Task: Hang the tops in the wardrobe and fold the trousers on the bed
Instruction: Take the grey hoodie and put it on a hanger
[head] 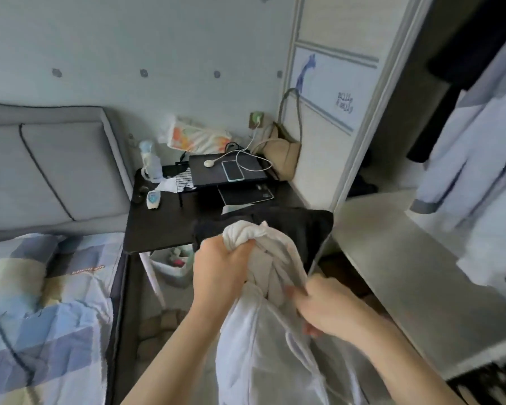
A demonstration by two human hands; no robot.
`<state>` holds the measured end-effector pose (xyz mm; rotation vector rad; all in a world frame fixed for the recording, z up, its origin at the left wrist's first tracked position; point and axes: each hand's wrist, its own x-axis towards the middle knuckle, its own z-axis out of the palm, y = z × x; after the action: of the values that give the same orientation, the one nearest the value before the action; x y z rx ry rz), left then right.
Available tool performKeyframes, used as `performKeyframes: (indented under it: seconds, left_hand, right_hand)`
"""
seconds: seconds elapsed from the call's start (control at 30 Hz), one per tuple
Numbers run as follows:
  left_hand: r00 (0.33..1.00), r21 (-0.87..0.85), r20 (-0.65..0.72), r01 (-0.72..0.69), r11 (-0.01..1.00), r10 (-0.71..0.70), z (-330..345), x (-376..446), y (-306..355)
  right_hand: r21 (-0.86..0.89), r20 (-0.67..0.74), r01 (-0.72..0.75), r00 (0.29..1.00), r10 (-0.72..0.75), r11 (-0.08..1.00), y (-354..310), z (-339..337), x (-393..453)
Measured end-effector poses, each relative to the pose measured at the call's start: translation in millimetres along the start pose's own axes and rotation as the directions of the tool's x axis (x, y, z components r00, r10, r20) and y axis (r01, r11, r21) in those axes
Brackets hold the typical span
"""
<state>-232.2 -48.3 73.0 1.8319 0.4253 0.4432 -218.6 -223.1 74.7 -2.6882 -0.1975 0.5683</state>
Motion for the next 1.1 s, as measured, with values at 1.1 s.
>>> performKeyframes:
  seconds: [1.1]
  left_hand:
    - [0.538, 0.428, 0.837, -0.531, 0.731, -0.099, 175.5, 92.2, -10.6]
  right_hand:
    - [0.565, -0.815, 0.359, 0.384, 0.434, 0.743, 2.6, -110.5, -14.5]
